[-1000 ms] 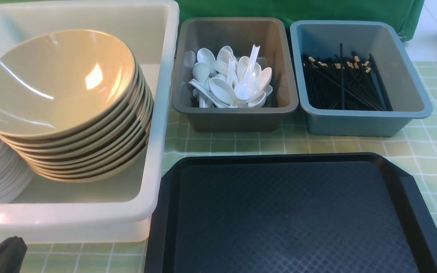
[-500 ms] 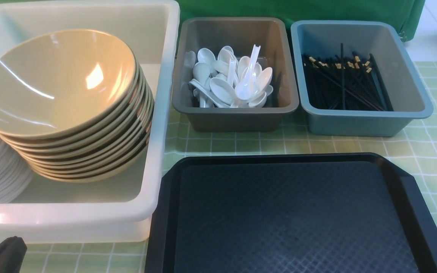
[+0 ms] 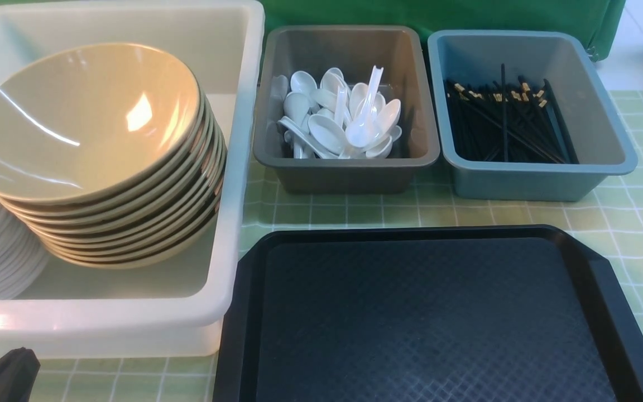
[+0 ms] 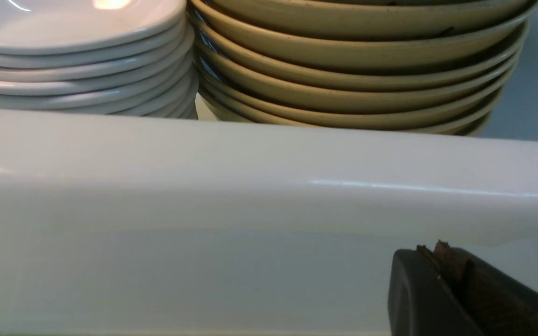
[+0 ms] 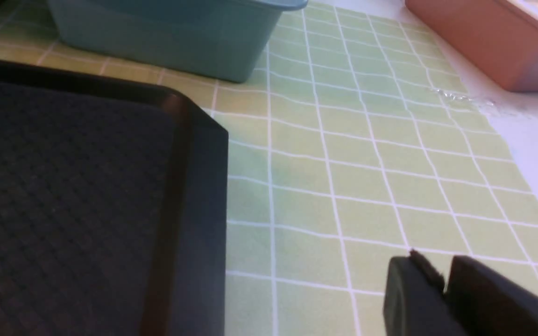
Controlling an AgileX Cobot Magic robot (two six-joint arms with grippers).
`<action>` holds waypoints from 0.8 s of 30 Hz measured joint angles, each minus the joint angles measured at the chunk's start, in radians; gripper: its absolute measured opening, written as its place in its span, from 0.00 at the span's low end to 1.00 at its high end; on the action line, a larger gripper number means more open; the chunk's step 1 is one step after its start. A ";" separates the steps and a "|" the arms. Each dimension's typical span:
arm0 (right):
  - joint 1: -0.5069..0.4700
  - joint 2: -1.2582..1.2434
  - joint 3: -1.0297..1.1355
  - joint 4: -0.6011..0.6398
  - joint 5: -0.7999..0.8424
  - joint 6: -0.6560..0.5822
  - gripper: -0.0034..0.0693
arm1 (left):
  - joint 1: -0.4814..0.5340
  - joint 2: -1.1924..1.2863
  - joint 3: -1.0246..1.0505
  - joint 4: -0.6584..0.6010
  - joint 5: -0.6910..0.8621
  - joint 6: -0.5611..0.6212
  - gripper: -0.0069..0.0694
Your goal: On green table put chopsticks spoon bowls plates into blue grey white boxes.
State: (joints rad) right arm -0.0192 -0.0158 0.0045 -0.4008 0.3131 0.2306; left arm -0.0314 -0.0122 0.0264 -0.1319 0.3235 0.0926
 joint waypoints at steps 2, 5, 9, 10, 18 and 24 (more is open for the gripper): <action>0.000 0.000 0.000 0.000 -0.001 0.004 0.22 | 0.000 0.000 0.000 0.000 0.000 0.000 0.09; 0.000 0.000 0.000 0.000 -0.001 0.006 0.23 | 0.000 0.000 0.000 0.000 0.000 0.000 0.09; 0.000 0.000 0.000 0.000 -0.001 0.006 0.23 | 0.000 0.000 0.000 0.000 0.000 0.000 0.09; 0.000 0.000 0.000 0.000 -0.001 0.006 0.23 | 0.000 0.000 0.000 0.000 0.000 0.000 0.09; 0.000 0.000 0.000 0.000 -0.001 0.006 0.23 | 0.000 0.000 0.000 0.000 0.000 0.000 0.09; 0.000 0.000 0.000 0.000 -0.001 0.006 0.24 | 0.000 0.000 0.000 0.000 0.000 0.000 0.09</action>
State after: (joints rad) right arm -0.0192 -0.0158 0.0045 -0.4008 0.3123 0.2367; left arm -0.0314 -0.0122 0.0264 -0.1319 0.3235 0.0926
